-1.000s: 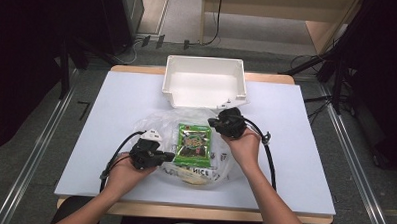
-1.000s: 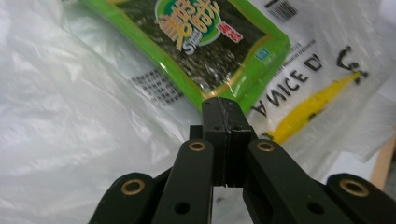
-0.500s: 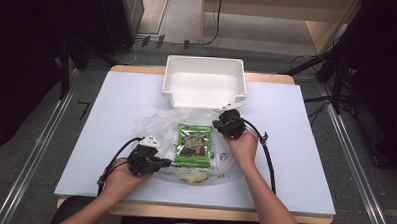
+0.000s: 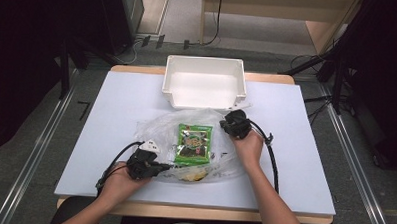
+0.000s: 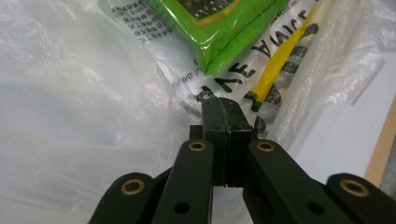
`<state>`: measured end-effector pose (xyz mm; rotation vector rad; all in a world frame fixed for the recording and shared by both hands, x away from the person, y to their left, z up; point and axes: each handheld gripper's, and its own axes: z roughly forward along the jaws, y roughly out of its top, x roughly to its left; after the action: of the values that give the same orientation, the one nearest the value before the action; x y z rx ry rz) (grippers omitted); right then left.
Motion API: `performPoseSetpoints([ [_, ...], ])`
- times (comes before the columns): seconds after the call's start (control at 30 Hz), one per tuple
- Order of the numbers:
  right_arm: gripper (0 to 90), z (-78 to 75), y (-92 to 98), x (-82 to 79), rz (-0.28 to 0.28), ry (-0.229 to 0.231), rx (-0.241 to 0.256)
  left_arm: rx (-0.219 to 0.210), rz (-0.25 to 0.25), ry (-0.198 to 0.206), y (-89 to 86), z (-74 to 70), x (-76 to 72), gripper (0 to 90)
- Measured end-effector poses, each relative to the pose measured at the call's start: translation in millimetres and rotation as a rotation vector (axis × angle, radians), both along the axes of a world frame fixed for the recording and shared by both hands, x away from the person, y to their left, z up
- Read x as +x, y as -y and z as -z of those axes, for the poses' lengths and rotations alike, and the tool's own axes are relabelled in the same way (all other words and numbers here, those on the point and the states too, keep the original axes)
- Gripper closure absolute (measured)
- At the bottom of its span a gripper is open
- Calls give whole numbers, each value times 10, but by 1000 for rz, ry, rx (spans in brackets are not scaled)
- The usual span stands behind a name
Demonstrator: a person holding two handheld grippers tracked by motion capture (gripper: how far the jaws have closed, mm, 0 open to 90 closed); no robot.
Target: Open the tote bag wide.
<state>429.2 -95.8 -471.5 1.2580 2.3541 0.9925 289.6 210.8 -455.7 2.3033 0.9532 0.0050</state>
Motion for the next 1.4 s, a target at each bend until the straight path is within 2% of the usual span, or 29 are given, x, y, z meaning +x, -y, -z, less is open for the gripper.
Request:
performPoseSetpoints([
  [0.17, 900, 8, 87, 25, 26, 12, -17, 0, 5, 0, -9, -1, -15, 900],
  [0.27, 900, 23, 139, 45, 39, 3, 13, -7, 3, -4, -9, -1, 1, 900],
  [0.4, 900, -12, 100, 22, 30, 12, 13, -30, 1, 0, -11, -36, 27, 900],
  [0.5, 900, -67, 97, 10, 24, 21, 31, -33, 0, 7, 2, -45, 35, 900],
  [0.6, 900, -111, 79, 2, 13, 28, 20, -34, 7, 11, 13, -67, 43, 900],
  [0.7, 900, -185, 70, -32, 6, 38, 40, -37, 12, 23, 15, -100, 42, 900],
  [0.97, 900, -386, 23, -129, -40, 68, 63, -67, -16, 35, -4, -215, 134, 890],
  [1.13, 895, -447, 12, -201, -63, 67, 78, -69, -16, 37, -3, -300, 244, 826],
  [1.2, 876, -465, 3, -244, -73, 64, 83, -79, -15, 28, 4, -318, 281, 767],
  [1.4, 837, -515, 16, -346, -99, 69, 102, -91, -22, 49, 4, -369, 386, 688],
])
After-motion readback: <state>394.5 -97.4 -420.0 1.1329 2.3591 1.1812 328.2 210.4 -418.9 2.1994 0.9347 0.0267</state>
